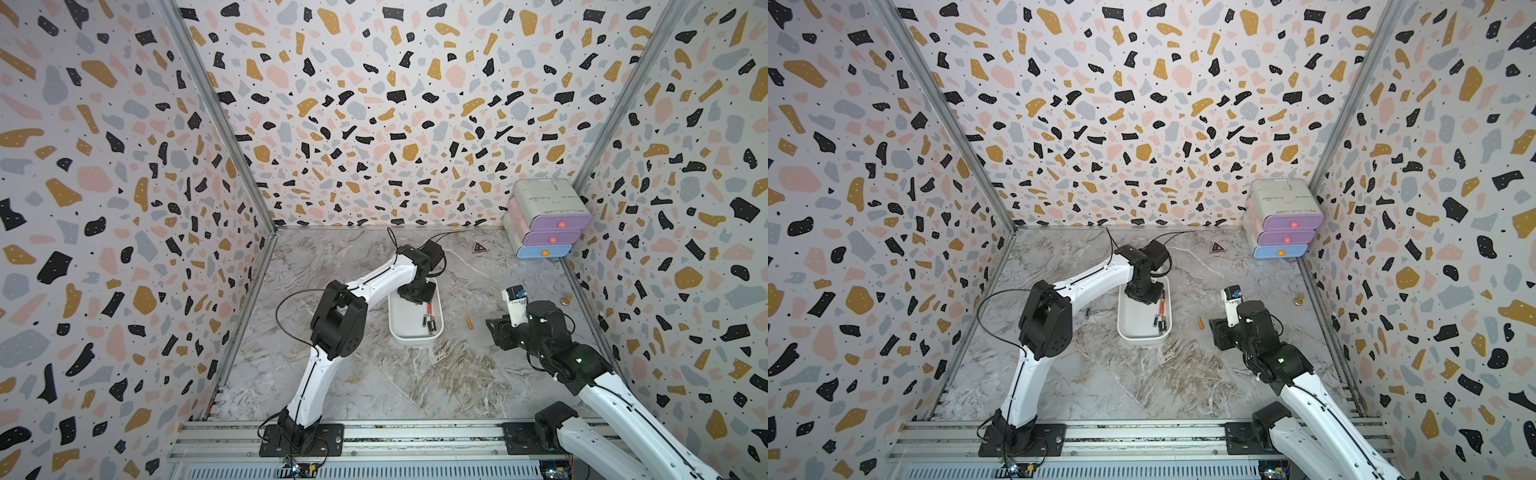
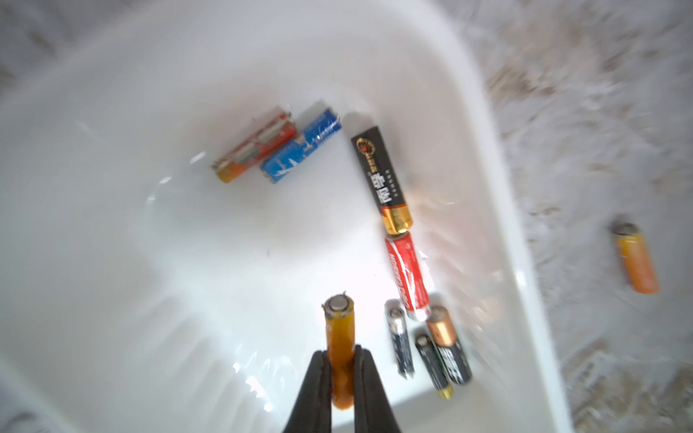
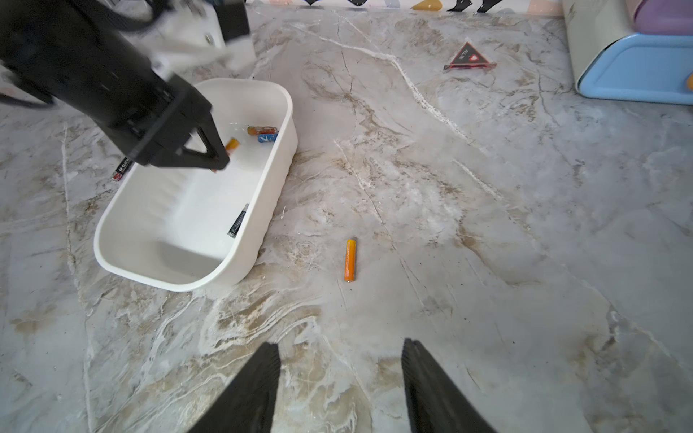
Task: Take the batteries out of the storage box
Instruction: Pick up the battery from the storage box, then place the battery at the center of the board.
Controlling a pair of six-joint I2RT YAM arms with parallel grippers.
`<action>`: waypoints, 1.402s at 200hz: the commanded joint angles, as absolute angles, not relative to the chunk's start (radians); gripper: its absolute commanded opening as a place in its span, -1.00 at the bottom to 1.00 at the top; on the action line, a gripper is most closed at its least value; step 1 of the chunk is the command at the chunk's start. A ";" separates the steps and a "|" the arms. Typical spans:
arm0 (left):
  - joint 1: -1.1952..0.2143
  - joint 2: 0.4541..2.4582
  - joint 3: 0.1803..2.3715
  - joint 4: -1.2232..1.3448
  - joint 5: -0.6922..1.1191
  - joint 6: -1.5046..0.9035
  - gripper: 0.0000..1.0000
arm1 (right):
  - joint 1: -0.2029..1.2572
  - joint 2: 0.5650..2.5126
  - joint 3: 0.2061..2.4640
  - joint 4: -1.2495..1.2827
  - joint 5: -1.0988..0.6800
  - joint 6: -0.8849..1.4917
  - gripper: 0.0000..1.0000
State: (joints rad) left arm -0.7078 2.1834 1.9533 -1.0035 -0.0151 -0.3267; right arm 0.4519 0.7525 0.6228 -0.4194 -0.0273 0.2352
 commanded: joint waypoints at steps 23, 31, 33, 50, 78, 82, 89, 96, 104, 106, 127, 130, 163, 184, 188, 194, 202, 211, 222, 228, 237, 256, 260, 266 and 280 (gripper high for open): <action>-0.664 1.859 1.839 -1.010 -0.053 -0.315 -0.94 | 0.456 0.852 0.645 -0.350 -0.182 0.189 0.18; -0.640 1.793 1.786 -0.989 -0.056 -0.316 -0.92 | 0.457 0.877 0.667 -0.356 -0.204 0.185 0.18; -0.633 1.778 1.773 -0.984 -0.056 -0.316 -0.92 | 0.456 0.884 0.673 -0.357 -0.209 0.185 0.19; -0.553 1.676 1.652 -0.955 -0.034 -0.316 -0.92 | 0.456 0.956 0.737 -0.378 -0.279 0.184 0.20; -0.403 1.619 1.474 -0.891 0.040 -0.317 -0.94 | 0.483 1.038 0.816 -0.390 -0.350 0.211 0.21; -0.385 1.622 1.458 -0.888 0.053 -0.318 -0.95 | 0.489 1.043 0.825 -0.393 -0.345 0.211 0.20; -0.364 1.630 1.428 -0.873 0.063 -0.321 -0.95 | 0.504 1.049 0.841 -0.404 -0.329 0.211 0.21; -0.349 1.642 1.402 -0.858 0.064 -0.321 -0.95 | 0.519 1.056 0.861 -0.420 -0.307 0.208 0.21; -0.338 1.660 1.384 -0.848 0.061 -0.322 -0.96 | 0.535 1.068 0.887 -0.446 -0.297 0.206 0.21; -0.336 1.665 1.382 -0.845 0.058 -0.321 -0.96 | 0.537 1.072 0.893 -0.452 -0.295 0.204 0.21; -0.335 1.726 1.371 -0.822 0.069 -0.316 -0.96 | 0.558 1.125 0.969 -0.526 -0.315 0.204 0.22; -0.335 1.734 1.373 -0.818 0.071 -0.316 -0.95 | 0.559 1.131 0.976 -0.535 -0.318 0.205 0.22; -0.337 1.824 1.359 -0.777 0.080 -0.336 -0.91 | 0.574 1.141 0.999 -0.554 -0.303 0.207 0.22; -0.340 1.873 1.356 -0.766 0.076 -0.353 -0.89 | 0.579 1.131 1.008 -0.565 -0.291 0.206 0.24; -0.342 1.880 1.355 -0.764 0.074 -0.356 -0.89 | 0.579 1.130 1.012 -0.572 -0.287 0.204 0.23; -0.346 1.889 1.352 -0.762 0.071 -0.360 -0.89 | 0.582 1.130 1.021 -0.581 -0.281 0.199 0.23; -0.352 1.899 1.345 -0.753 0.060 -0.364 -0.89 | 0.588 1.133 1.032 -0.596 -0.276 0.189 0.24; -0.356 1.905 1.335 -0.743 0.045 -0.375 -0.89 | 0.594 1.143 1.049 -0.617 -0.271 0.176 0.24; -0.356 1.907 1.316 -0.719 0.037 -0.389 -0.88 | 0.604 1.159 1.073 -0.644 -0.258 0.165 0.24; -0.357 1.913 1.314 -0.712 0.035 -0.392 -0.86 | 0.610 1.167 1.081 -0.655 -0.253 0.158 0.24; -0.357 1.928 1.324 -0.716 0.031 -0.395 -0.84 | 0.618 1.175 1.087 -0.658 -0.250 0.152 0.24; -0.361 1.961 1.344 -0.728 0.016 -0.391 -0.81 | 0.626 1.180 1.083 -0.646 -0.250 0.156 0.24; -0.362 1.971 1.350 -0.733 0.011 -0.393 -0.80 | 0.626 1.182 1.082 -0.644 -0.250 0.157 0.24; -0.365 1.979 1.354 -0.736 0.006 -0.391 -0.78 | 0.627 1.183 1.081 -0.641 -0.252 0.157 0.24; -0.374 1.992 1.359 -0.736 -0.006 -0.391 -0.74 | 0.627 1.183 1.078 -0.640 -0.250 0.157 0.25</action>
